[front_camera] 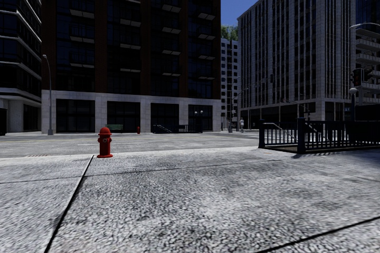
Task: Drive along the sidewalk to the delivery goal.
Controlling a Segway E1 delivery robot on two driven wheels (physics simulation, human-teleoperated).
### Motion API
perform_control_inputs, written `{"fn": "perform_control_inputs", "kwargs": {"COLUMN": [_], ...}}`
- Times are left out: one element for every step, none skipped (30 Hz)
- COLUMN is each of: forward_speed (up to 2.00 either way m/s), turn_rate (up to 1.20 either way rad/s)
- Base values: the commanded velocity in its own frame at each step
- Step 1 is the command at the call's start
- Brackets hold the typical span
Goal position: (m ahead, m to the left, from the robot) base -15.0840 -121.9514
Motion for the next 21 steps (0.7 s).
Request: {"fn": "perform_control_inputs", "kwargs": {"forward_speed": [0.00, 0.00, 0.00, 0.00, 0.00, 0.00, 0.00, 0.00, 0.00, 0.00, 0.00, 0.00, 0.00, 0.00, 0.00, 0.00, 0.00, 0.00, 0.00, 0.00, 0.00], "turn_rate": [0.00, 0.00, 0.00, 0.00, 0.00, 0.00, 0.00, 0.00, 0.00, 0.00, 0.00, 0.00, 0.00, 0.00, 0.00, 0.00, 0.00, 0.00, 0.00, 0.00, 0.00]}}
